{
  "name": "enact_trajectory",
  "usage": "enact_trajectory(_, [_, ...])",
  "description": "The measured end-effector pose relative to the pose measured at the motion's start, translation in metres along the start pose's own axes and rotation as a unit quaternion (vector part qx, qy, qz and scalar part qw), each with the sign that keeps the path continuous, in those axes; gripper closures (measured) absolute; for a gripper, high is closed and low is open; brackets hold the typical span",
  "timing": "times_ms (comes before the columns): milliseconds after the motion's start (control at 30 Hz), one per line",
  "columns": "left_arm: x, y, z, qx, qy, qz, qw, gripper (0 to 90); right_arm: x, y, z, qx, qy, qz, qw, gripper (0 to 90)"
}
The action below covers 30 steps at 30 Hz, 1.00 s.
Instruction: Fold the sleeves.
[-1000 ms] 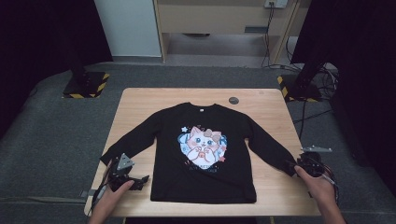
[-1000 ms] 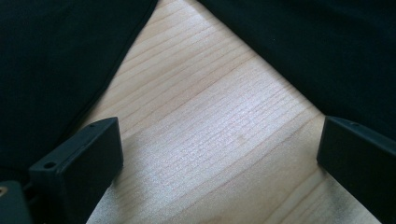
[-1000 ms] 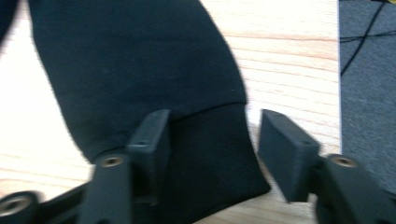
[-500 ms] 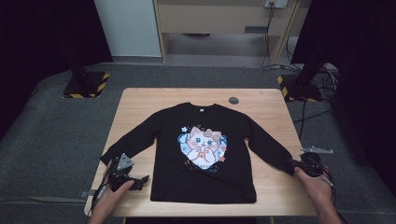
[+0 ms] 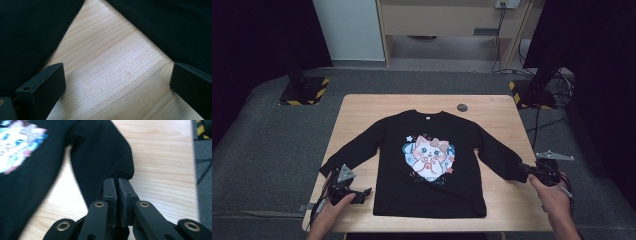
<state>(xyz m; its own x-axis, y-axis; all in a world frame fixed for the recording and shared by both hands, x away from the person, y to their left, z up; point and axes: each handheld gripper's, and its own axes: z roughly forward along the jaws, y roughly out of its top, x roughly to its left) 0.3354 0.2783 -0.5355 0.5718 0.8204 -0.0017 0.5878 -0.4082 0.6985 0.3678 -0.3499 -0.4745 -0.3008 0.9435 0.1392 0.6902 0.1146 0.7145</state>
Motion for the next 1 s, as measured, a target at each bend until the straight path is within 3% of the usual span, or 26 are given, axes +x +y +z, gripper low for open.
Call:
enact_trajectory(233, [0.0, 0.0, 0.0, 0.0, 0.0, 0.0, 1.0, 0.0, 0.035, 0.013, -0.005, -0.02, 0.038, -0.033, 0.9985, 85.3])
enact_trajectory(567, [0.0, 0.0, 0.0, 0.0, 0.0, 0.0, 1.0, 0.0, 0.087, 0.035, -0.003, -0.029, 0.078, -0.09, 0.9925, 85.4])
enact_trajectory(1000, [0.0, 0.0, 0.0, 0.0, 0.0, 0.0, 1.0, 0.0, 0.127, 0.039, 0.009, -0.022, 0.111, -0.129, 0.9851, 85.4])
